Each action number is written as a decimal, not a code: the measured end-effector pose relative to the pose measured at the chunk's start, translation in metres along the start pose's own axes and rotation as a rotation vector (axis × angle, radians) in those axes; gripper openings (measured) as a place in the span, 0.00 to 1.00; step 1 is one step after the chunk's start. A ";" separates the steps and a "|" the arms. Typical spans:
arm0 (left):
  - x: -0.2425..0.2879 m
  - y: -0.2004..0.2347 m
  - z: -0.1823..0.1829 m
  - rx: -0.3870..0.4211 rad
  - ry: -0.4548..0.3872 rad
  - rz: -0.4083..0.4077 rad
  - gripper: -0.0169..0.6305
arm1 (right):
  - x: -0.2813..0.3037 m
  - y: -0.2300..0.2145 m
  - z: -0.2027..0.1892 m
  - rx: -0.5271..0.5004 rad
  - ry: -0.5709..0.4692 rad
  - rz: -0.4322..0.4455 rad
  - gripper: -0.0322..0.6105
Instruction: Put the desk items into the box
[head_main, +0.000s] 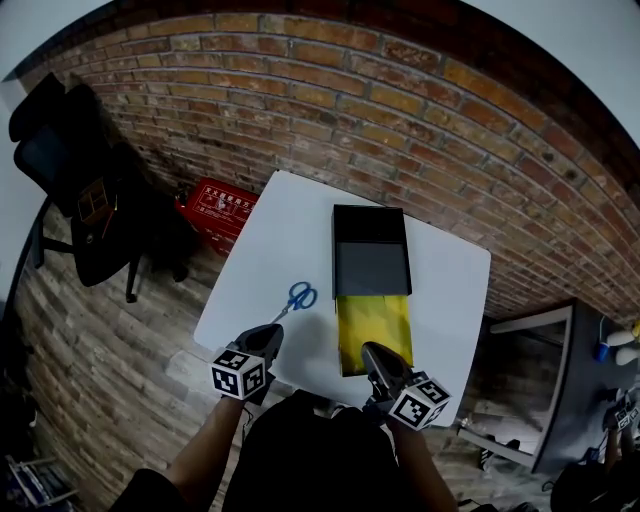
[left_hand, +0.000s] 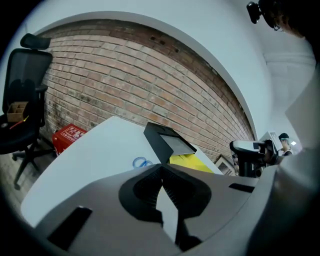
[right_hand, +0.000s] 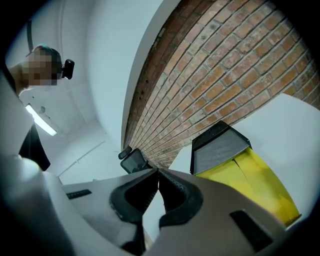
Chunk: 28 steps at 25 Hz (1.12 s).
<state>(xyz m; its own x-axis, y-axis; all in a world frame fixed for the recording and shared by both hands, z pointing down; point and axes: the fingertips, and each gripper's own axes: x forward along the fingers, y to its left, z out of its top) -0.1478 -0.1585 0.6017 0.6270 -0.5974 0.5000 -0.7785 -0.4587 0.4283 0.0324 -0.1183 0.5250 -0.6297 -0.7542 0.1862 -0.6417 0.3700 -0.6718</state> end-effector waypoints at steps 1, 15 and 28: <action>0.002 0.004 0.001 0.001 0.005 -0.005 0.05 | 0.005 0.002 0.001 0.000 -0.001 0.001 0.08; 0.040 0.030 -0.007 0.085 0.110 0.036 0.05 | 0.032 -0.003 -0.003 0.002 0.095 0.042 0.09; 0.078 0.048 -0.029 0.281 0.287 0.100 0.33 | 0.028 -0.021 -0.011 0.000 0.160 0.042 0.09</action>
<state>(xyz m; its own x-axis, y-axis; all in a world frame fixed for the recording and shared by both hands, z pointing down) -0.1353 -0.2083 0.6830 0.4990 -0.4588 0.7352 -0.7880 -0.5934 0.1645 0.0234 -0.1416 0.5527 -0.7179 -0.6417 0.2698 -0.6131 0.3994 -0.6816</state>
